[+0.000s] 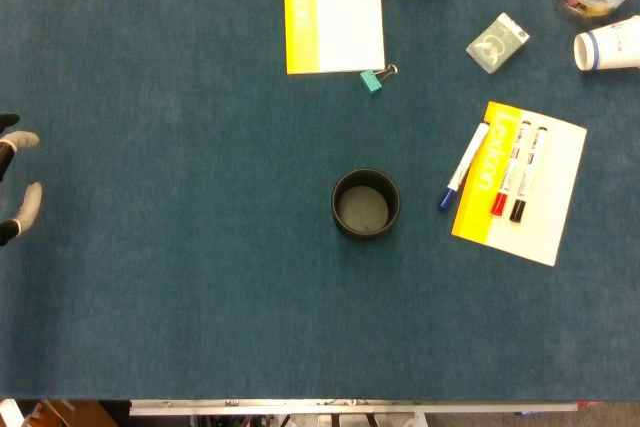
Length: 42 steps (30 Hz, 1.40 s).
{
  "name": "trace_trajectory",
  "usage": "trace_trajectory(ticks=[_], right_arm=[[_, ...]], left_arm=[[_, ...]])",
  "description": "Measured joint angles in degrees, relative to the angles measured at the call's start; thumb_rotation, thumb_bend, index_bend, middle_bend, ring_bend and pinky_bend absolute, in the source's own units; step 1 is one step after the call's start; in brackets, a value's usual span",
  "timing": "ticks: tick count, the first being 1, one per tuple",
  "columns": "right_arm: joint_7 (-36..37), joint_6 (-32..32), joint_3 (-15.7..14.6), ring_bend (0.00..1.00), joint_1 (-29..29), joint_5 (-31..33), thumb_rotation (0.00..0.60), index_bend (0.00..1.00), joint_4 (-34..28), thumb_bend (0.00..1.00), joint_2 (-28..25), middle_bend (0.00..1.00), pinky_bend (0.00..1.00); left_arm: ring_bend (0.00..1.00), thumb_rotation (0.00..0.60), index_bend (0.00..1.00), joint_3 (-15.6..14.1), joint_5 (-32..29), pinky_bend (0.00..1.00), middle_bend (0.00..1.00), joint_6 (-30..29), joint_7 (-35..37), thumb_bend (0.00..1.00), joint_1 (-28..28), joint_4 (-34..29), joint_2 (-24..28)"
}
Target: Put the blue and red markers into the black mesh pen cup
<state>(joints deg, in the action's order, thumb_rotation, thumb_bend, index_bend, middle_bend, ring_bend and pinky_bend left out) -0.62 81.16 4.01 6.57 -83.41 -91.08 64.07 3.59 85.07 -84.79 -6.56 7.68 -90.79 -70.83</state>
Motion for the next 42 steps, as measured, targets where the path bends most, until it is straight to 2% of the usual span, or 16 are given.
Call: trace_trajectory(ticks=[12, 16, 18, 20, 24, 34, 42], right_arm=[[-1.29, -2.63, -0.04, 0.1, 3.06, -3.26, 0.6, 0.3, -2.36, 0.26, -1.29, 0.37, 0.0], [-2.35, -5.18, 0.08, 0.1, 5.25, -4.47, 0.6, 0.34, -3.59, 0.25, -1.49, 0.37, 0.03], [-3.02, -7.03, 0.15, 0.1, 6.79, -5.15, 0.6, 0.35, -4.22, 0.21, -1.5, 0.37, 0.04], [-4.03, -9.15, 0.26, 0.1, 8.53, -5.77, 0.6, 0.4, -4.83, 0.16, -1.42, 0.37, 0.04], [-6.95, -13.37, 0.46, 0.1, 11.89, -6.59, 0.6, 0.47, -5.7, 0.14, -0.69, 0.37, 0.04], [-17.68, -23.24, 0.77, 0.1, 19.69, -6.63, 0.6, 0.49, -6.84, 0.11, 4.45, 0.37, 0.04], [-27.17, -27.33, 0.12, 0.1, 24.06, -7.02, 0.6, 0.49, -2.27, 0.16, 11.63, 0.37, 0.04]], left_arm=[[0.2, 0.6, 0.31, -0.15, 0.17, 0.1, 0.21, -0.49, 0.46, 0.36, -0.34, 0.08, 0.25], [0.2, 0.6, 0.31, -0.27, 0.3, 0.1, 0.21, -0.87, 0.71, 0.36, -0.63, 0.05, 0.44], [0.2, 0.6, 0.31, -0.32, 0.3, 0.1, 0.21, -1.0, 0.88, 0.36, -0.77, 0.06, 0.57], [0.2, 0.6, 0.31, -0.4, 0.37, 0.1, 0.21, -1.33, 1.1, 0.36, -1.02, 0.1, 0.78], [0.2, 0.6, 0.31, -0.51, 0.36, 0.1, 0.21, -1.96, 1.5, 0.36, -1.58, 0.19, 1.09], [0.2, 0.6, 0.31, -0.65, 0.18, 0.1, 0.21, -3.39, 2.86, 0.36, -2.9, 0.43, 1.89], [0.2, 0.6, 0.31, -0.61, 0.16, 0.1, 0.21, -4.12, 3.46, 0.36, -3.6, 0.81, 2.18]])
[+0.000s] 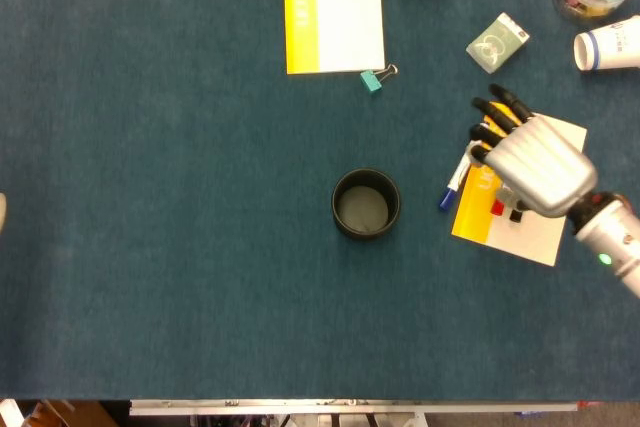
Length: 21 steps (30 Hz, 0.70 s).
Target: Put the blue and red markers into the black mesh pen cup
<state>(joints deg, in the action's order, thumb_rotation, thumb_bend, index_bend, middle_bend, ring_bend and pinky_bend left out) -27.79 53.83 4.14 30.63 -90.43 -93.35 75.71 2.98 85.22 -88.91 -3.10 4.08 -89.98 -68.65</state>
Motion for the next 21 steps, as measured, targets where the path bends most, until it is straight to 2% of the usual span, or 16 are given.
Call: trace_trajectory(ticks=[9, 21], right_arm=[[-6.45, -1.82, -1.61, 0.1, 2.62, -0.56, 0.6, 0.49, 7.25, 0.18, 6.98, 0.37, 0.04], [-7.15, 1.39, -3.32, 0.1, 3.22, -2.39, 0.6, 0.49, 14.94, 0.24, 14.35, 0.37, 0.0]], left_arm=[[0.2, 0.6, 0.31, 0.09, 0.02, 0.1, 0.21, -0.27, 0.7, 0.36, -0.38, 0.46, 0.14], [0.2, 0.6, 0.31, 0.29, -0.22, 0.1, 0.21, -0.32, 1.3, 0.36, -0.77, 0.75, 0.69]])
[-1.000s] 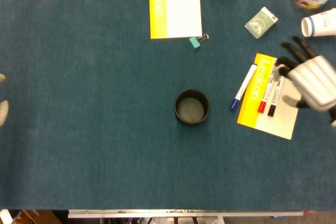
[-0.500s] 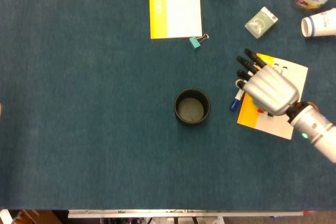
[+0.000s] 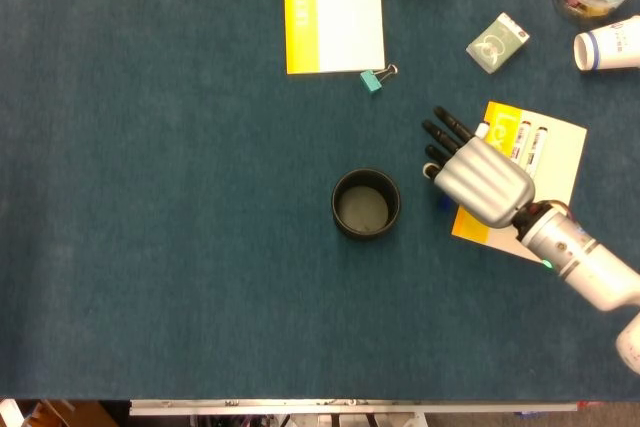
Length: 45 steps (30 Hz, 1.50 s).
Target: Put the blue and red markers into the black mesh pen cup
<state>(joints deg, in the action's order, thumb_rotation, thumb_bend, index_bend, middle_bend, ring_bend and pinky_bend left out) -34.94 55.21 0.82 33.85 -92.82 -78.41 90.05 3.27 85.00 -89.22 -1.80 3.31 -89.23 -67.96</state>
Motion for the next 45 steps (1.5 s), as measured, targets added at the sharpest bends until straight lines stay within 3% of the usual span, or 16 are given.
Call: trace_trajectory(ticks=[18, 45], right_arm=[[6.12, 6.1, -2.47, 0.07, -2.45, -1.39, 0.6, 0.49, 7.61, 0.25, 5.18, 0.33, 0.0], [3.51, 3.21, -2.57, 0.07, -1.07, 0.02, 0.6, 0.49, 8.47, 0.26, 5.31, 0.33, 0.0]], left_arm=[[0.2, 0.6, 0.31, 0.08, -0.11, 0.1, 0.21, 0.75, 0.05, 0.36, 0.03, -0.35, 0.61], [0.2, 0.6, 0.31, 0.22, -0.45, 0.1, 0.21, 0.8, 0.32, 0.36, -0.31, -0.02, 0.69]])
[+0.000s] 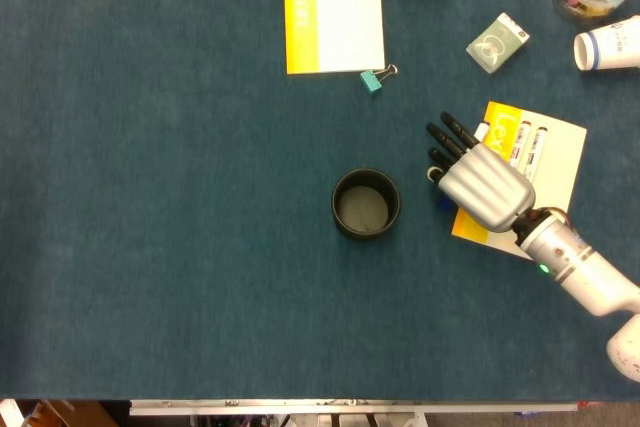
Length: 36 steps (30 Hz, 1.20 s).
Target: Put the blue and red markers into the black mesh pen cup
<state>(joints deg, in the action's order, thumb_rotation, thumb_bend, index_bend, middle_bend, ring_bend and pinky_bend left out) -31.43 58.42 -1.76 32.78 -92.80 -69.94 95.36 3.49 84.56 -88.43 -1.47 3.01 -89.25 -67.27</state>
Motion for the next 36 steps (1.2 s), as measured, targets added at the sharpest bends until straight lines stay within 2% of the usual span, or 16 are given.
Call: trace_trajectory(ticks=[8, 19, 28, 36], right_arm=[[-0.47, -0.42, 0.17, 0.07, 0.32, 0.53, 0.6, 0.57, 0.39, 0.29, 0.48, 0.33, 0.0], [0.41, 0.7, 0.75, 0.07, 0.44, 0.82, 0.6, 0.59, -0.27, 0.32, 0.13, 0.33, 0.0], [6.54, 2.75, 2.6, 0.07, 0.31, 1.82, 0.6, 0.59, -5.91, 0.32, -2.93, 0.33, 0.0], [16.08, 3.76, 4.15, 0.07, 0.21, 3.17, 0.6, 0.59, -11.89, 0.32, -6.29, 0.33, 0.0]], left_arm=[[0.2, 0.6, 0.31, 0.01, -0.13, 0.1, 0.21, 0.09, 0.05, 0.36, -0.08, 0.17, -0.06], [0.2, 0.6, 0.31, 0.03, -0.19, 0.1, 0.21, 0.04, 0.23, 0.36, -0.23, 0.31, 0.07], [0.2, 0.6, 0.31, 0.06, -0.01, 0.1, 0.21, 0.2, -0.24, 0.36, -0.05, -0.03, 0.04], [0.2, 0.6, 0.31, 0.07, 0.23, 0.1, 0.21, 0.25, -0.81, 0.36, 0.09, -0.59, 0.3]])
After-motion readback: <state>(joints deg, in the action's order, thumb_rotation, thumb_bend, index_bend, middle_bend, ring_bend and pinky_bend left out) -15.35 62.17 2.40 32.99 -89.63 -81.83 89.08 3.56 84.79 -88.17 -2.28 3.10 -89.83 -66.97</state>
